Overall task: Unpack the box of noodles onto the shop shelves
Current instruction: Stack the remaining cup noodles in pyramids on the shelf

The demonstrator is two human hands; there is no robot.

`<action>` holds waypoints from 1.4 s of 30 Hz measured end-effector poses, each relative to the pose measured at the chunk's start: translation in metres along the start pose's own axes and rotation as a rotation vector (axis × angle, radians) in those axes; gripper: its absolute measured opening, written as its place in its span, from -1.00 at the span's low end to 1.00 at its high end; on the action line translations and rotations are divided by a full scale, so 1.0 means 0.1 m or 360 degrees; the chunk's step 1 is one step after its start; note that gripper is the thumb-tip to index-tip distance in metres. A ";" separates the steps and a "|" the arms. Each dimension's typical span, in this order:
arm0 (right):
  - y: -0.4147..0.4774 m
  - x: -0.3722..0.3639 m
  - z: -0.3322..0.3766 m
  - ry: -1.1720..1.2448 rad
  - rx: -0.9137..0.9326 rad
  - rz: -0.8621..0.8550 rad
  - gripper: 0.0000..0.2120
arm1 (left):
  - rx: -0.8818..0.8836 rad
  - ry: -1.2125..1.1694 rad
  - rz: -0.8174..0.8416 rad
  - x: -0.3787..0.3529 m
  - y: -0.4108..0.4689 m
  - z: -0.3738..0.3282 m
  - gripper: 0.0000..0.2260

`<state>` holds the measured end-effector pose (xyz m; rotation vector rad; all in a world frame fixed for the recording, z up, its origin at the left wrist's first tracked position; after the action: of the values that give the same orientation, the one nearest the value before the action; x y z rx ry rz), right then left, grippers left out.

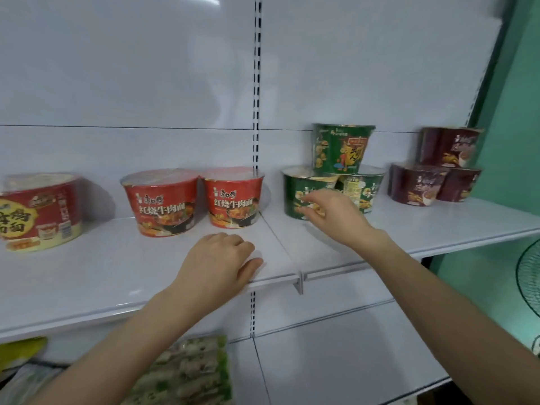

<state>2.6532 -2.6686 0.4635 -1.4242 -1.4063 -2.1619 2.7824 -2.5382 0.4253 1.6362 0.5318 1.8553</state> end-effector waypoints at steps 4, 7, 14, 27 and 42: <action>-0.42 0.30 -0.72 -0.0097 -0.0151 0.0119 -0.71 | -0.0004 -0.0099 0.0028 -0.14 0.23 -0.66 -0.60; -0.68 0.56 -1.17 -0.0138 -0.0203 0.0147 -0.70 | 0.0020 -0.0152 0.0042 -0.22 0.40 -1.07 -0.61; -0.92 0.84 -1.78 -0.0165 -0.0229 0.0204 -0.67 | 0.0159 -0.0073 0.0099 -0.38 0.59 -1.50 -0.59; -0.25 0.93 -2.12 0.0022 -0.0172 -0.0052 -0.65 | 0.0524 -0.0077 0.0124 -0.50 1.10 -1.01 -0.66; 0.80 1.04 -2.03 0.0186 0.0130 -0.0143 -0.53 | 0.0770 -0.0107 0.0257 -0.93 1.64 -0.67 -0.30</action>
<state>2.5234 -2.8384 0.5765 -1.2081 -1.5237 -2.1747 2.6936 -2.7154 0.4524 2.0989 0.8949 1.8737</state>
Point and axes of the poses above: each hand's wrist, its own y-axis towards the middle knuckle, its own x-axis out of the back of the hand, z = x × y, the point moved 8 cm from there along y, towards the middle knuckle, and after that the axes turned 4 degrees about x, right-handed, at the moved point
